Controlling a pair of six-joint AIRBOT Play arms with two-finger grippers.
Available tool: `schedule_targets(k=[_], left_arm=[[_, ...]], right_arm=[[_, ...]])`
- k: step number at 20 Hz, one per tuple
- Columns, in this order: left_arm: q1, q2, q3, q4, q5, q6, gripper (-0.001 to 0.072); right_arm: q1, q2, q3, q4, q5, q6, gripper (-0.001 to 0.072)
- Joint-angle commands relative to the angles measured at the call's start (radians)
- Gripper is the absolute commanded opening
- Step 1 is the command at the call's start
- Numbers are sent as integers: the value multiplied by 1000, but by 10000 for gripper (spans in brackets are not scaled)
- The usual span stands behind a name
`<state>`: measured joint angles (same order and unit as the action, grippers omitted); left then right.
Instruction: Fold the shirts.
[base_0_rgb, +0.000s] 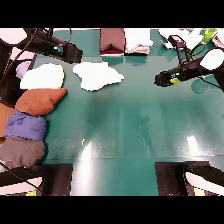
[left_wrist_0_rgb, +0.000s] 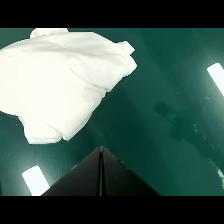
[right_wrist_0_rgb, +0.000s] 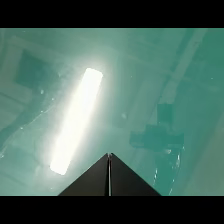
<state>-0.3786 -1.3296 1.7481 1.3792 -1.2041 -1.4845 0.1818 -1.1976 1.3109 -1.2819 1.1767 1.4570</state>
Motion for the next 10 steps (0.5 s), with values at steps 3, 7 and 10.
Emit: schedule_targets(k=[3,7,10], left_arm=[[0,0,1,0,0,0,31],[0,0,1,0,0,0,30],[0,0,1,-3,82,-2,30]], right_arm=[[0,-10,0,0,0,0,17],[0,-12,0,0,0,0,17],[0,-12,0,0,0,0,17]])
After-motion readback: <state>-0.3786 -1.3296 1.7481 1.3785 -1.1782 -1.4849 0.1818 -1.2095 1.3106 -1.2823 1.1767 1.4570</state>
